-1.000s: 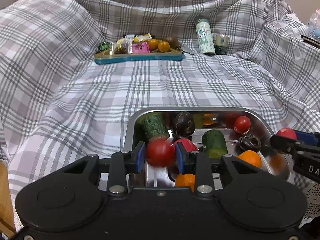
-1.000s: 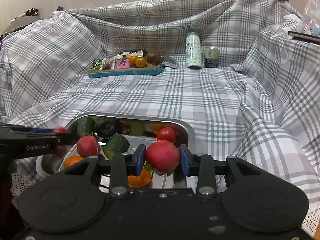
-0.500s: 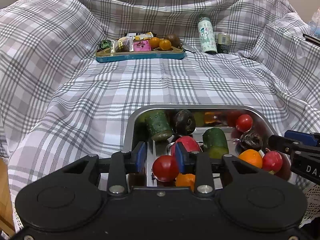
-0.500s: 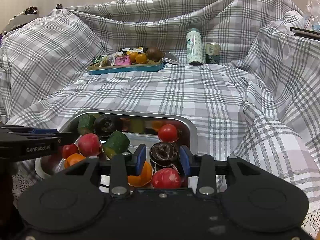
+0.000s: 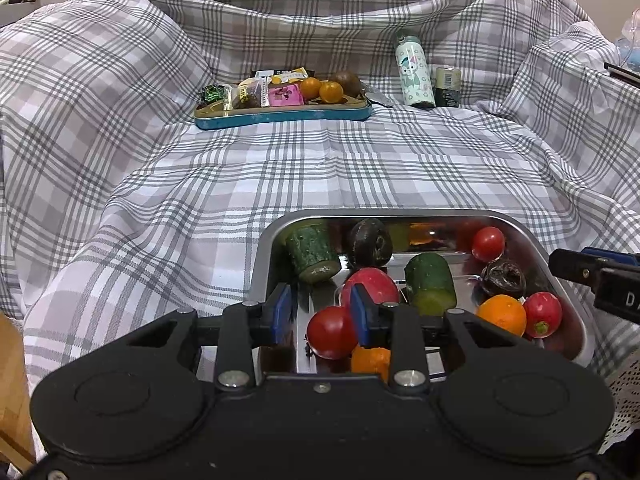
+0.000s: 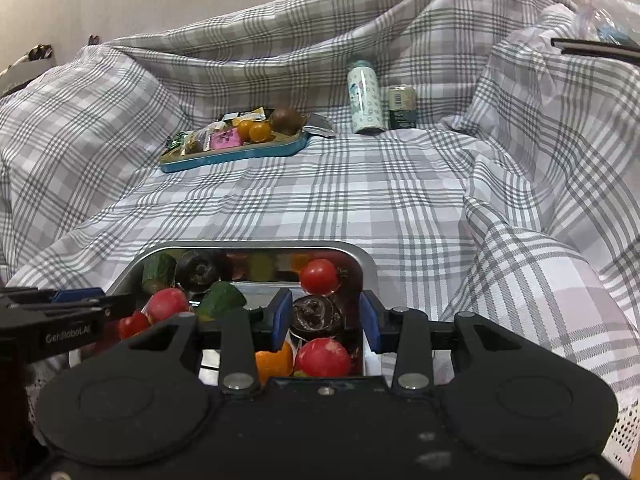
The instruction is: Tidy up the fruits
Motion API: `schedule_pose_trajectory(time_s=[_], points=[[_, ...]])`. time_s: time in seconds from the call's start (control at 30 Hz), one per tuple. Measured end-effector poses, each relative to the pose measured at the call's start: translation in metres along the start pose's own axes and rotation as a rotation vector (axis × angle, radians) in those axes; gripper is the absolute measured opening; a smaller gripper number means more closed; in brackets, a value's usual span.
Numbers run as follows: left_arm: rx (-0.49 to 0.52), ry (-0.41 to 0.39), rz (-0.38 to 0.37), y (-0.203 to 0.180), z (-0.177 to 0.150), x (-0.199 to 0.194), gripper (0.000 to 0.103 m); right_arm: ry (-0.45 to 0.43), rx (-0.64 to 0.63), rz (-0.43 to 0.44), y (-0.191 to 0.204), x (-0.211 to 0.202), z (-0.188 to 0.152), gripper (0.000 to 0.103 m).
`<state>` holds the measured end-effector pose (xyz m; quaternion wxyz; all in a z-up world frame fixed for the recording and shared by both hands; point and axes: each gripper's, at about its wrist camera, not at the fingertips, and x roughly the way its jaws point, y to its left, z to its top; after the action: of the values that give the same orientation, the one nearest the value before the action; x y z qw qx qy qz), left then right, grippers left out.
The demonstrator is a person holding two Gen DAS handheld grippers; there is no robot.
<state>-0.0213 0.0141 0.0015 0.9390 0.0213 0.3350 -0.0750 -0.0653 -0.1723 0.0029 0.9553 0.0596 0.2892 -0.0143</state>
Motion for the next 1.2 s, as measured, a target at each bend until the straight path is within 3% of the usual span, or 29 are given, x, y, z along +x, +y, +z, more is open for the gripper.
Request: schedule_pose_trajectory(time_s=[0.53,0.87,1.2], points=[[-0.006,0.024,0.034,-0.005,-0.007,-0.002,0.041,0.043,-0.033,-0.020,0.006,0.005,-0.003,0.039],[-0.028,0.013,0.072,-0.006,-0.009,-0.003,0.041,0.037,-0.087,-0.083,0.017,0.005,-0.007,0.040],[-0.020,0.014,0.063,-0.011,-0.011,-0.006,0.041,0.056,-0.061,-0.055,0.018,0.004,-0.011,0.040]])
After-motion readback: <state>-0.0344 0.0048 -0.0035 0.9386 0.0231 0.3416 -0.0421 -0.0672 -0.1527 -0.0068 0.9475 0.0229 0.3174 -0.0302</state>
